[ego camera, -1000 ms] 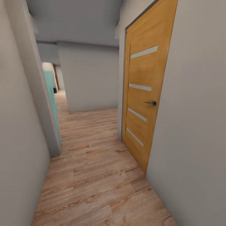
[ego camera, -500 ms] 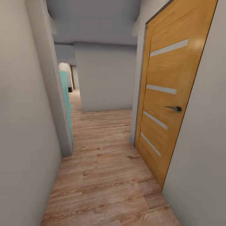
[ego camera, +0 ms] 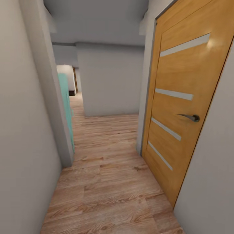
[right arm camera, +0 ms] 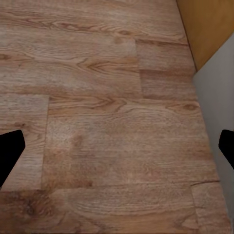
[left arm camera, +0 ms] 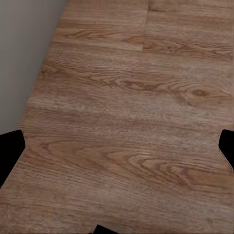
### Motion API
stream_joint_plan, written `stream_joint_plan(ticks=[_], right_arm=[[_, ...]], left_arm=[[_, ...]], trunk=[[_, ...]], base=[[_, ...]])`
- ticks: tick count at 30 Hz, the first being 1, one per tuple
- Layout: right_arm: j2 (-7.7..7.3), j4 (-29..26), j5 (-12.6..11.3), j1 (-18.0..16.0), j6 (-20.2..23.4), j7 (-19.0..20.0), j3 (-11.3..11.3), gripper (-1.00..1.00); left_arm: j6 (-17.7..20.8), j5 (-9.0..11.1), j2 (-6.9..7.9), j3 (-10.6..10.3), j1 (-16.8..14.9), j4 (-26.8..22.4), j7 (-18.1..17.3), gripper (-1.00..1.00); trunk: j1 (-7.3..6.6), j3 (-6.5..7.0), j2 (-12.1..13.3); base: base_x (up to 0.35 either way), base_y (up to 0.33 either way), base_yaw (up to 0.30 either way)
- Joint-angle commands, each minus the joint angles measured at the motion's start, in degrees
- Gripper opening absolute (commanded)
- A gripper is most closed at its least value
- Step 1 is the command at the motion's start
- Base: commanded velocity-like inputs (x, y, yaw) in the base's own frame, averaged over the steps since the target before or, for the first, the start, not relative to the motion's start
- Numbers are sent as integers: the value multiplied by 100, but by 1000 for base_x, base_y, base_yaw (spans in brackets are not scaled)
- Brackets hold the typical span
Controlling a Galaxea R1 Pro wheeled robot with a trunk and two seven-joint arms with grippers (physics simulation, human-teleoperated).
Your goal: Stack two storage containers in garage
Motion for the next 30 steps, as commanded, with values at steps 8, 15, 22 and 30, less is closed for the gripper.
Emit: stream_joint_plan(ticks=[8, 15, 22, 30], right_arm=[[0, -8, 61, 3, 5, -50, -1, 100], [0, -8, 65, 3, -2, -50, -1, 100], [0, -8, 69, 3, -4, -46, 9, 100], [0, -8, 70, 3, -4, -42, 16, 100]], left_arm=[[-28, 6, -3, -24, -9, 20, 31, 100], [-28, 9, 1, -24, -9, 20, 31, 100], [-28, 4, -6, -24, -9, 20, 31, 100], [-28, 4, -8, -24, -9, 20, 31, 100]], trunk=[[4, -5, -3], [4, -5, -3], [4, -5, -3], [4, -5, -3]], base=[[327, 0, 0], [327, 0, 0], [327, 0, 0], [327, 0, 34]])
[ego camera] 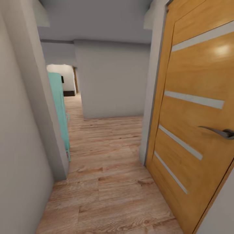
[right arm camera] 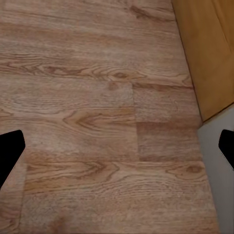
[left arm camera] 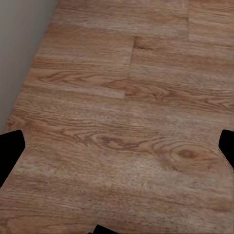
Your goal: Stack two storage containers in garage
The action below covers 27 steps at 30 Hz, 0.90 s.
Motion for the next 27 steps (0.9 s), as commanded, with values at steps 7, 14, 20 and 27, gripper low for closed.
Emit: stream_joint_plan(ticks=[7, 14, 20, 27], right_arm=[[-1, -9, 61, 3, 5, -50, 3, 100], [-1, -9, 61, 3, 5, -51, 9, 100], [-1, -9, 61, 3, 5, -51, 10, 100], [-1, -9, 61, 3, 5, -50, 10, 100]], left_arm=[[-28, 6, -1, -23, -9, 20, 29, 100], [-28, 6, -1, -23, -9, 20, 29, 100], [-28, 6, -1, -23, -9, 20, 29, 100], [-28, 6, -1, -23, -9, 20, 29, 100]], trunk=[[4, -5, -3], [4, -5, -3], [4, -5, -3], [4, -5, -3]], base=[[327, 0, 237], [327, 0, 276], [327, 0, 225], [327, 0, 33]])
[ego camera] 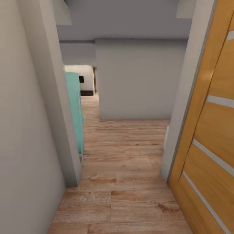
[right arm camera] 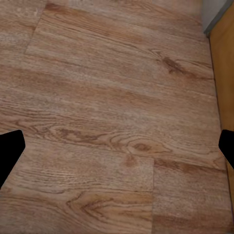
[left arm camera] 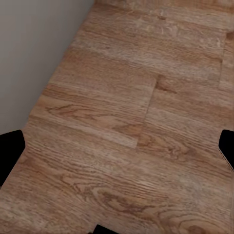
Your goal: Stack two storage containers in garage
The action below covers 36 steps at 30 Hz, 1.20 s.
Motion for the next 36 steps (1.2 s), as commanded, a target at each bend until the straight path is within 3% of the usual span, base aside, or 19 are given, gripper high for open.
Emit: stream_joint_plan(ticks=[1, 36], right_arm=[[-1, -9, 61, 3, 6, -52, 1, 100], [-1, -9, 61, 3, 6, -52, 5, 100]], left_arm=[[-28, 6, -1, -24, -9, 20, 29, 100], [-27, -3, -9, -24, -9, 20, 37, 100]], trunk=[[4, -5, -3], [4, -5, -3]], base=[[327, 0, 3], [327, -84, 28]])
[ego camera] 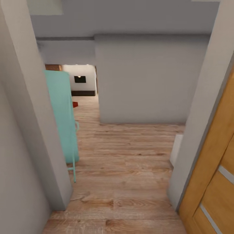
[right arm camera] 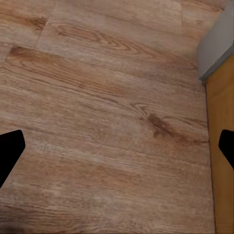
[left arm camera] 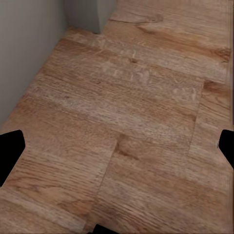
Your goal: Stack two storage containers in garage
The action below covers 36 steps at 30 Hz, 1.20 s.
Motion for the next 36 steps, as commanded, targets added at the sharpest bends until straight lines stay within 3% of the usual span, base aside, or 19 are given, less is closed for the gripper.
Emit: stream_joint_plan(ticks=[1, 9, 18, 36], right_arm=[[-1, -9, 61, 3, 6, -52, 3, 100], [-1, -9, 61, 3, 6, -52, 7, 100], [-1, -9, 66, 3, 6, -52, 7, 100], [-1, -9, 103, 3, -13, -34, 28, 100]], left_arm=[[-28, 5, -1, -25, -9, 20, 30, 100], [-30, 5, 1, -25, -9, 20, 28, 100], [-24, 5, 8, -23, -9, 20, 28, 100], [-24, 5, 8, -28, -9, 20, 23, 100]], trunk=[[4, -5, -3], [4, -5, -3], [4, -5, -3], [4, -5, -3]], base=[[327, -104, 1], [327, -104, 8], [327, -104, 167], [327, -90, 4]])
